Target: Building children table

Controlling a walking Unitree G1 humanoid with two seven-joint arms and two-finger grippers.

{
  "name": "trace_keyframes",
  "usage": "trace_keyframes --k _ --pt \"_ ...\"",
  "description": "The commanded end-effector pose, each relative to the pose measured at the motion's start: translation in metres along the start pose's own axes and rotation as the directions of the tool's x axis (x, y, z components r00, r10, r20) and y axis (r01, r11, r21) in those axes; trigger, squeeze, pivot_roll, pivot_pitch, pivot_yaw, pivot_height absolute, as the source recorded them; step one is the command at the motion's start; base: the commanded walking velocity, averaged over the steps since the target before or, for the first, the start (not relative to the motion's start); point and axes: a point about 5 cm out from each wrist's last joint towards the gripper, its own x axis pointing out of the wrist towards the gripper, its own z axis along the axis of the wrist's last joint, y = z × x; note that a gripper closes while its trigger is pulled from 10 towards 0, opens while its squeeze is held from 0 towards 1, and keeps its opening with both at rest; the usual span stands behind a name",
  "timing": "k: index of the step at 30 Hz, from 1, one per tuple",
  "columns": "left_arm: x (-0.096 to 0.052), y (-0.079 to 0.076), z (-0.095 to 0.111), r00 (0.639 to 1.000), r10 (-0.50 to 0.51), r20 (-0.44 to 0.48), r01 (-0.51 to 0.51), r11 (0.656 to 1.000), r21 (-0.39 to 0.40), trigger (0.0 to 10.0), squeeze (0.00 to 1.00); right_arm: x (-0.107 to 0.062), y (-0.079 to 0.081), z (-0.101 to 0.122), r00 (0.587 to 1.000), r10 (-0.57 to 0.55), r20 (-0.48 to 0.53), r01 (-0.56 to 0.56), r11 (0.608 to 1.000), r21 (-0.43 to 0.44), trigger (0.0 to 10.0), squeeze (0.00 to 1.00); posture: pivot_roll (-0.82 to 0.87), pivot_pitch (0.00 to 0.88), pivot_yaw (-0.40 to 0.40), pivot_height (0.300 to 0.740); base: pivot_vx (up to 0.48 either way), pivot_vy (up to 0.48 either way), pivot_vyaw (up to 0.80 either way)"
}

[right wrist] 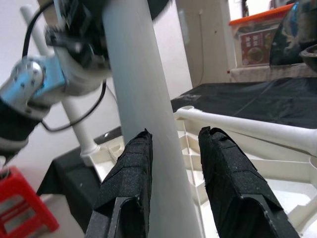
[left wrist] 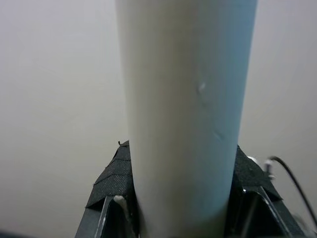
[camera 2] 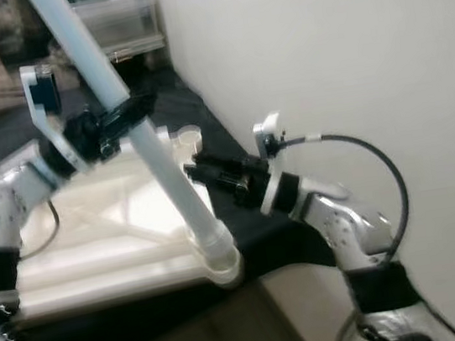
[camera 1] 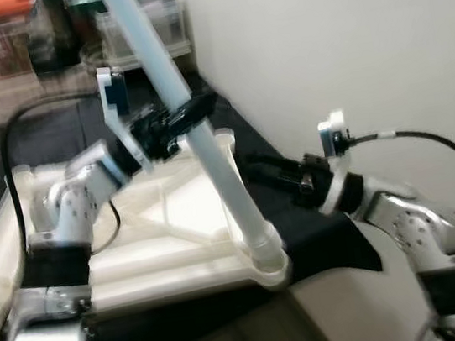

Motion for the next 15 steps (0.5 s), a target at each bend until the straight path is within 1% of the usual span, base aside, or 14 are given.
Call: trace_keyframes --k 1,3,5,10,13,15 --pt "0.002 0.0 0.005 0.999 -0.028 -0.033 0.028 0.999 0.022 10.0 0.0 0.003 0.006 0.003 0.994 0.082 -0.067 -0.085 0.995 -0.045 10.0 0.0 0.03 0.031 0.0 0.74 0.0 0.0 0.0" --pt "0.006 0.0 0.007 0.996 -0.062 -0.066 0.064 0.997 0.033 10.0 0.0 0.003 0.01 0.003 0.977 0.15 -0.152 -0.16 0.986 -0.055 10.0 0.0 0.03 0.032 -0.003 0.74 0.0 0.0 0.0" --pt "0.009 0.001 0.006 0.994 -0.068 -0.08 0.072 0.997 0.038 10.0 0.0 0.004 0.01 0.004 0.969 0.166 -0.185 -0.179 0.982 -0.056 10.0 0.0 0.03 0.035 -0.003 0.74 0.0 0.0 0.0" --pt "0.016 -0.001 0.004 0.99 -0.1 -0.102 0.104 0.994 0.034 10.0 0.0 0.009 0.007 0.005 0.962 0.158 -0.221 -0.175 0.983 -0.059 10.0 0.0 0.03 0.04 -0.007 0.74 0.0 0.0 0.0" --pt "0.025 -0.004 0.0 0.985 -0.132 -0.111 0.135 0.99 0.025 10.0 0.0 0.018 0.001 -0.001 0.95 0.111 -0.29 -0.128 0.991 -0.04 10.0 0.0 0.03 0.045 -0.007 0.74 0.0 0.0 0.0" --pt "0.027 -0.004 -0.001 0.984 -0.137 -0.112 0.14 0.99 0.024 10.0 0.0 0.019 -0.001 -0.002 0.947 0.097 -0.306 -0.114 0.993 -0.039 10.0 0.0 0.03 0.045 -0.007 0.74 0.0 0.0 0.0"
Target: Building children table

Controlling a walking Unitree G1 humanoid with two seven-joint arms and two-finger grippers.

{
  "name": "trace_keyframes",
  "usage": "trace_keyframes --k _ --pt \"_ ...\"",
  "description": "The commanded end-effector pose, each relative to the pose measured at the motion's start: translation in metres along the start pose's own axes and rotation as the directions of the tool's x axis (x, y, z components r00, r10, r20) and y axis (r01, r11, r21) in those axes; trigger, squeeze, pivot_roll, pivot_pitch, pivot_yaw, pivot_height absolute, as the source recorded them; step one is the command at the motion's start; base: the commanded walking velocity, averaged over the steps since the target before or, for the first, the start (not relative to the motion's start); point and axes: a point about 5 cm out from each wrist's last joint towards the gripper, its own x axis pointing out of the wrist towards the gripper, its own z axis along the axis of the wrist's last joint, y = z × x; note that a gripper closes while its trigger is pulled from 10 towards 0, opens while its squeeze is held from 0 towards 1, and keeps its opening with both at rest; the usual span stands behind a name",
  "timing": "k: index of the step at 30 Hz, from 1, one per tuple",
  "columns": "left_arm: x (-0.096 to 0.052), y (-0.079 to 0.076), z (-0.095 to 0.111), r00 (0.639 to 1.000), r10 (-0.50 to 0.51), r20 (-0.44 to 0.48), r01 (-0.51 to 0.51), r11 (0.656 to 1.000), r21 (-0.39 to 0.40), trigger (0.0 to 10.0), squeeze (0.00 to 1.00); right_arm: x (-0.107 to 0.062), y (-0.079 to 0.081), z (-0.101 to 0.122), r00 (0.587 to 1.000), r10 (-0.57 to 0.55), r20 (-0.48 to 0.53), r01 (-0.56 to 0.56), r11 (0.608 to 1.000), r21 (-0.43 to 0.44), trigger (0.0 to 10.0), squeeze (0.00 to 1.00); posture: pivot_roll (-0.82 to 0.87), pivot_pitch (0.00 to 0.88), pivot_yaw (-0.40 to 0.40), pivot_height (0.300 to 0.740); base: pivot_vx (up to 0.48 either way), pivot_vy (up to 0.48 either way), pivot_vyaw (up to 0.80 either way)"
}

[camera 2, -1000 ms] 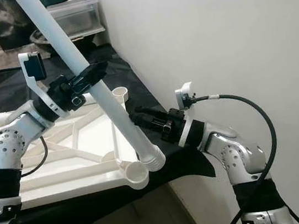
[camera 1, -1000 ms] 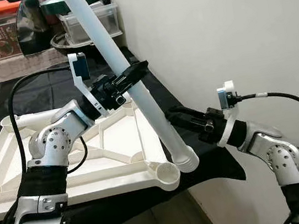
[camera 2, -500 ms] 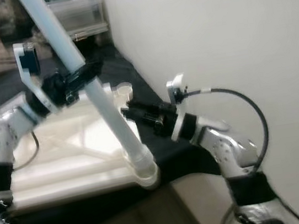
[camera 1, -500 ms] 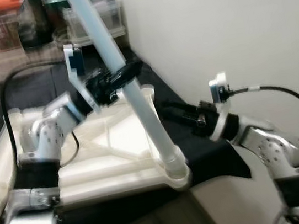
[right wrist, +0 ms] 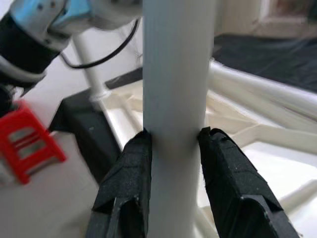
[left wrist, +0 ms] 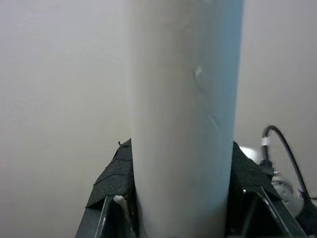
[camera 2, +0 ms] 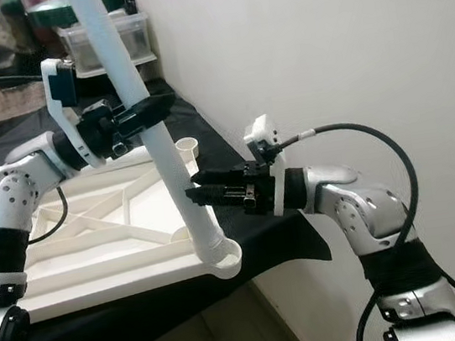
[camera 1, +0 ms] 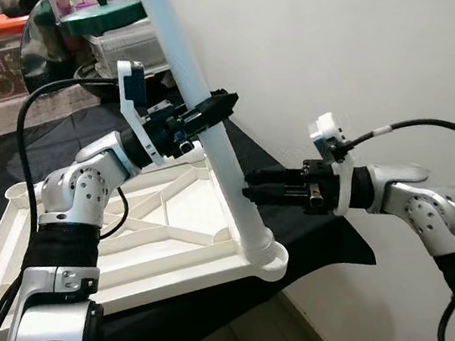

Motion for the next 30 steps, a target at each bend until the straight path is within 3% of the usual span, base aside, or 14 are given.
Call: trace_keyframes --k 1,2,6,7,9,10,11,12,17,18,20,21,23,30 --pt "0.013 -0.006 0.004 0.998 -0.067 -0.002 0.067 0.998 0.015 10.0 0.0 0.007 -0.003 -0.009 0.998 -0.019 -0.057 0.022 0.999 0.044 10.0 0.0 0.03 0.047 -0.007 0.74 0.0 0.0 0.0" --pt "0.016 -0.007 0.003 0.997 -0.077 -0.004 0.077 0.997 0.015 10.0 0.0 0.01 -0.006 -0.01 0.997 -0.032 -0.066 0.036 0.998 0.053 10.0 0.47 0.03 0.047 -0.006 0.74 0.0 0.0 0.0" --pt "0.019 -0.007 0.002 0.996 -0.09 -0.007 0.09 0.996 0.018 10.0 0.0 0.012 -0.009 -0.01 0.996 -0.043 -0.074 0.048 0.997 0.058 10.0 0.47 0.03 0.05 -0.007 0.74 0.0 0.0 0.0" --pt "0.019 -0.007 0.001 0.996 -0.092 -0.009 0.092 0.996 0.016 10.0 0.0 0.013 -0.008 -0.01 0.997 -0.033 -0.071 0.037 0.997 0.063 10.0 1.0 0.03 0.054 -0.008 0.74 0.0 0.0 0.0" --pt "0.019 -0.007 0.001 0.996 -0.093 -0.01 0.093 0.996 0.016 10.0 0.0 0.013 -0.008 -0.009 0.997 -0.025 -0.069 0.029 0.997 0.067 10.0 1.0 0.03 0.054 -0.008 0.74 0.0 0.0 0.0" --pt "0.02 -0.007 0.001 0.996 -0.092 -0.009 0.092 0.996 0.017 10.0 0.0 0.014 -0.01 -0.008 0.997 -0.044 -0.057 0.048 0.996 0.069 10.0 0.76 0.03 0.056 -0.009 0.74 0.0 0.0 0.0" --pt "0.02 -0.007 0.001 0.996 -0.092 -0.009 0.092 0.996 0.017 10.0 0.0 0.014 -0.01 -0.008 0.997 -0.044 -0.057 0.048 0.996 0.069 10.0 0.76 0.03 0.056 -0.009 0.74 0.0 0.0 0.0" --pt "0.02 -0.006 0.001 0.996 -0.09 -0.01 0.09 0.996 0.02 10.0 0.0 0.015 -0.012 -0.006 0.997 -0.055 -0.047 0.058 0.996 0.074 10.0 0.0 0.03 0.056 -0.005 0.74 0.0 0.0 0.0" --pt "0.019 -0.004 0.001 0.997 -0.081 -0.014 0.082 0.996 0.033 10.0 0.0 0.016 -0.013 0.002 0.999 -0.054 0.003 0.054 0.992 0.114 10.0 0.0 0.03 0.053 -0.006 0.74 0.0 0.0 0.0" --pt "0.019 -0.004 0.001 0.997 -0.078 -0.013 0.078 0.996 0.035 10.0 0.0 0.017 -0.012 0.003 0.999 -0.042 0.005 0.041 0.992 0.12 10.0 1.0 0.03 0.05 -0.005 0.74 0.0 0.0 0.0" --pt "0.019 -0.003 0.0 0.997 -0.075 -0.011 0.075 0.997 0.035 10.0 0.0 0.017 -0.011 0.003 0.999 -0.037 0.003 0.036 0.992 0.12 10.0 1.0 0.03 0.048 -0.005 0.74 0.0 0.0 0.0" --pt "0.019 -0.003 0.0 0.998 -0.07 -0.005 0.071 0.997 0.036 10.0 0.0 0.02 -0.013 0.003 0.998 -0.057 0.006 0.056 0.991 0.125 10.0 0.1 0.03 0.045 -0.004 0.74 0.0 0.0 0.0" --pt "0.019 -0.002 0.0 0.998 -0.064 0.001 0.064 0.997 0.042 10.0 0.0 0.022 -0.014 0.003 0.998 -0.068 0.012 0.065 0.989 0.131 10.0 0.0 0.03 0.045 -0.004 0.74 0.0 0.0 0.0" --pt "0.022 0.001 0.002 0.999 -0.035 0.036 0.032 0.997 0.071 10.0 0.0 0.032 -0.011 0.005 0.996 -0.079 0.043 0.071 0.983 0.167 10.0 0.0 0.03 0.039 -0.001 0.74 0.0 0.0 0.0"
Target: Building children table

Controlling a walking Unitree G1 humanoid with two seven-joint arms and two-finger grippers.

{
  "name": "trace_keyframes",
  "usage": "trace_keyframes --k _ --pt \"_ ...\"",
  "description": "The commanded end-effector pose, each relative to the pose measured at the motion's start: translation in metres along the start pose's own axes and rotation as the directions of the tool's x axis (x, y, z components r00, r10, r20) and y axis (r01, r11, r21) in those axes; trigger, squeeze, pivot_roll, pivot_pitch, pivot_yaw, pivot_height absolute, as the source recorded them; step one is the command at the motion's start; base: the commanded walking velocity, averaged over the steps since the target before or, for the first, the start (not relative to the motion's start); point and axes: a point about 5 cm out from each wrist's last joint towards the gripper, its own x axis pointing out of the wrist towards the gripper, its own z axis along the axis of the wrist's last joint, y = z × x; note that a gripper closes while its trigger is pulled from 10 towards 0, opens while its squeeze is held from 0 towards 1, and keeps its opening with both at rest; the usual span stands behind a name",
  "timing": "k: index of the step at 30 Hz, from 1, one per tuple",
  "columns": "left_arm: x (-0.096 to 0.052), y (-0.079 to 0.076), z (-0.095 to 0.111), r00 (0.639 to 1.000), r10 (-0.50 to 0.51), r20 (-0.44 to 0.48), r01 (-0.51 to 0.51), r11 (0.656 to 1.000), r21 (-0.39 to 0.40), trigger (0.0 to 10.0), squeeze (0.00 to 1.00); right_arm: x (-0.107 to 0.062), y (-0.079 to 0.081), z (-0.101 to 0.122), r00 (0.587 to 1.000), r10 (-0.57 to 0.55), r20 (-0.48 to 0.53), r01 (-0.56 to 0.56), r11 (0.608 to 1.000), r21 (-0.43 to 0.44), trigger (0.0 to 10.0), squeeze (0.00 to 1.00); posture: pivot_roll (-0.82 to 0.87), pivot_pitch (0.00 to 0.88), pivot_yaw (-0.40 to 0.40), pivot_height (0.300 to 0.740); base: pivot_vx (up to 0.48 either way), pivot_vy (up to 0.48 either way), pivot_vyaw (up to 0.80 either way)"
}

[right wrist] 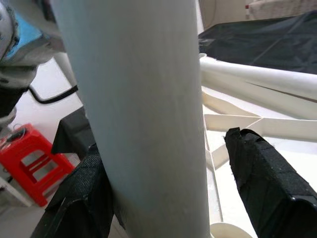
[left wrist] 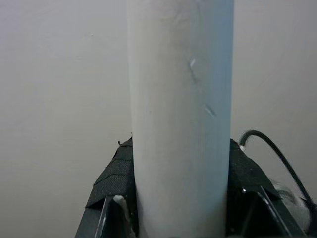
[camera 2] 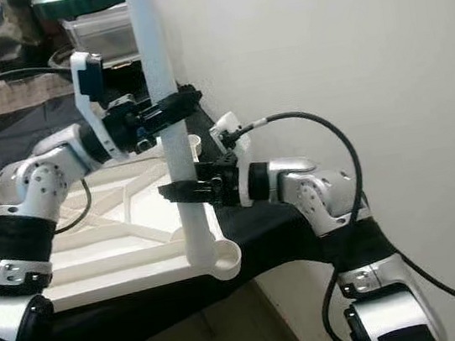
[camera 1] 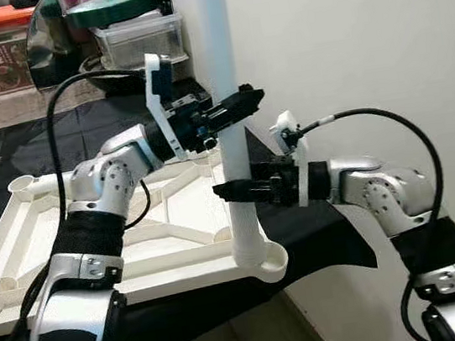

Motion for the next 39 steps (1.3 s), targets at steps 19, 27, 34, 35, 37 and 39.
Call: trace_keyframes --k 19,27,34,35,37,39 --pt "0.009 0.001 0.005 0.999 -0.002 0.038 0.0 0.999 0.036 10.0 0.0 0.02 0.009 0.006 1.0 -0.004 0.023 0.004 1.0 -0.002 10.0 0.0 0.02 0.052 0.003 0.74 0.0 0.0 0.0" --pt "0.01 0.001 0.005 0.999 -0.001 0.04 -0.001 0.999 0.036 10.0 0.0 0.025 0.01 0.005 1.0 -0.002 0.016 0.002 1.0 -0.008 10.0 0.0 0.02 0.054 0.001 0.74 0.0 0.0 0.0" --pt "0.009 0.003 0.007 0.999 0.008 0.044 -0.01 0.999 0.043 10.0 0.0 0.031 0.011 0.004 1.0 -0.01 0.021 0.011 1.0 -0.017 7.8 0.0 0.03 0.056 0.0 0.74 0.0 0.0 0.0" --pt "0.009 0.003 0.007 0.999 0.008 0.044 -0.01 0.999 0.043 10.0 0.0 0.031 0.011 0.004 1.0 -0.01 0.021 0.011 1.0 -0.017 7.8 0.0 0.03 0.056 0.0 0.74 0.0 0.0 0.0" --pt "0.01 0.003 0.007 0.999 0.009 0.046 -0.011 0.999 0.044 10.0 0.0 0.032 0.011 0.005 1.0 -0.013 0.028 0.014 1.0 -0.02 0.0 0.0 0.03 0.055 0.0 0.74 0.0 0.0 0.0" --pt "0.009 0.003 0.007 0.999 0.009 0.049 -0.011 0.999 0.044 10.0 0.0 0.033 0.012 0.004 0.999 -0.014 0.034 0.015 1.0 -0.02 0.0 0.0 0.02 0.055 0.002 0.74 0.0 0.0 0.0"
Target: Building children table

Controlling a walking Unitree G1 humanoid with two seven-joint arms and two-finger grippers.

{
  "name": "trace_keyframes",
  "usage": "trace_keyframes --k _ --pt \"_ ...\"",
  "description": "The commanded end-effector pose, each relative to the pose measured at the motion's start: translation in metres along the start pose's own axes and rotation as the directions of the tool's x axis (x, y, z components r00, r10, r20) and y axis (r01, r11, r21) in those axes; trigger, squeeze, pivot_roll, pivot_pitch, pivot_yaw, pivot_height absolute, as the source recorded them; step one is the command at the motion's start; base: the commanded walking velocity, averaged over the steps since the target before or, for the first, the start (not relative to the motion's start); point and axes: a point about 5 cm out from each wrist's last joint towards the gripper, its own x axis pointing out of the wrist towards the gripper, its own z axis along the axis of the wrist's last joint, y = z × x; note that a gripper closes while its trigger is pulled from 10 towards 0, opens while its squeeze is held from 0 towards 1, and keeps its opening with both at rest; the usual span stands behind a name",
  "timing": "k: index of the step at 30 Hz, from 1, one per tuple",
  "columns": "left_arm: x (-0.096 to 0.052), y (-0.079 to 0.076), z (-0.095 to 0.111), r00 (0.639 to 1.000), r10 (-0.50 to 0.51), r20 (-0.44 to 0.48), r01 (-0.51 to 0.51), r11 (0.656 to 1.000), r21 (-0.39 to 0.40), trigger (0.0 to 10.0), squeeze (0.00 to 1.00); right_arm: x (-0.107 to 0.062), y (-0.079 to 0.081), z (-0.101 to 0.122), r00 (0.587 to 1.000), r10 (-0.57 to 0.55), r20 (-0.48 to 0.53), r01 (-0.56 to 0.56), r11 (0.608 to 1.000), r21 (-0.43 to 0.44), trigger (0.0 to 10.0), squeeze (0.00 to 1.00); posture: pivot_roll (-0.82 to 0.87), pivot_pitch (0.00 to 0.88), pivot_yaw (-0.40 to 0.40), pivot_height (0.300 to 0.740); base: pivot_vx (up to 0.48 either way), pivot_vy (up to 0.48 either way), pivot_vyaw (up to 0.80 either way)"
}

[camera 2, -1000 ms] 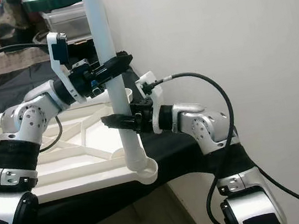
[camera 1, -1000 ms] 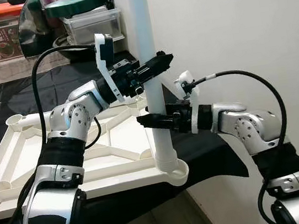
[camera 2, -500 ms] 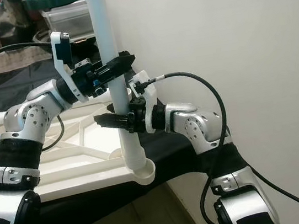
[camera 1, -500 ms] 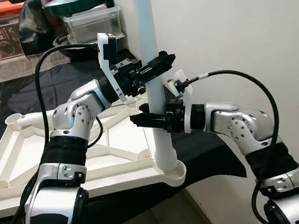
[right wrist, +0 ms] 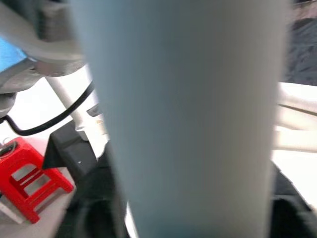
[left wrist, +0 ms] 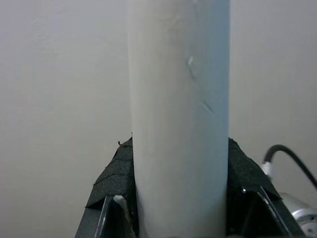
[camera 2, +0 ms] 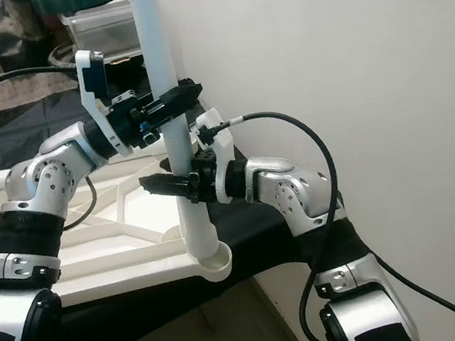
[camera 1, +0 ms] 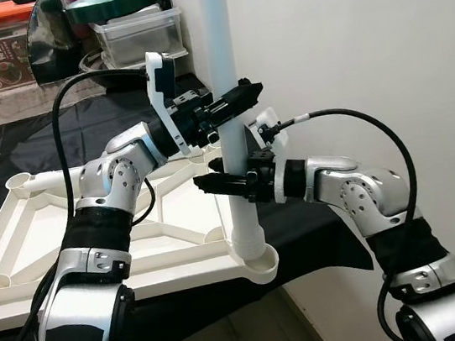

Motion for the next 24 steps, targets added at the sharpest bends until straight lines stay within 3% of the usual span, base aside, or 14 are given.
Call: trace_keyframes --k 1,14,15,17,18,24 --pt "0.0061 -0.0019 0.005 1.0 -0.019 0.018 0.018 1.0 0.022 10.0 0.0 0.0062 0.0041 0.0003 1.0 0.023 -0.001 -0.023 1.0 -0.003 0.0 0.0 0.02 0.055 0.002 0.74 0.0 0.0 0.0" --pt "0.0054 0.0026 0.0022 1.0 0.025 0.001 -0.025 1.0 -0.016 10.0 0.0 0.0075 0.0046 -0.0022 1.0 0.021 0.002 -0.021 1.0 0.0 0.0 0.0 0.03 0.055 0.003 0.74 0.0 0.0 0.0" --pt "0.0051 0.0035 0.0024 0.999 0.032 0.002 -0.032 0.999 -0.026 10.0 0.64 0.0074 0.0043 -0.0026 1.0 0.019 0.003 -0.019 1.0 0.0 0.0 0.0 0.03 0.054 0.003 0.74 0.0 0.0 0.0" --pt "0.0051 0.0035 0.0024 0.999 0.032 0.002 -0.032 0.999 -0.026 10.0 0.64 0.0074 0.0043 -0.0026 1.0 0.019 0.003 -0.019 1.0 0.0 0.0 0.0 0.03 0.054 0.003 0.74 0.0 0.0 0.0" --pt "0.0045 0.0037 0.0025 0.999 0.032 0.004 -0.032 0.999 -0.036 10.0 1.0 0.0071 0.0043 -0.0031 1.0 0.019 0.003 -0.019 1.0 0.0 0.0 0.0 0.03 0.055 0.005 0.74 0.0 0.0 0.0" --pt "0.0013 0.0037 0.0027 1.0 0.031 0.0 -0.031 0.999 -0.026 10.0 1.0 0.0044 0.0036 -0.0043 1.0 0.018 0.006 -0.018 1.0 0.0 0.0 0.0 0.03 0.048 0.007 0.74 0.0 0.0 0.0"
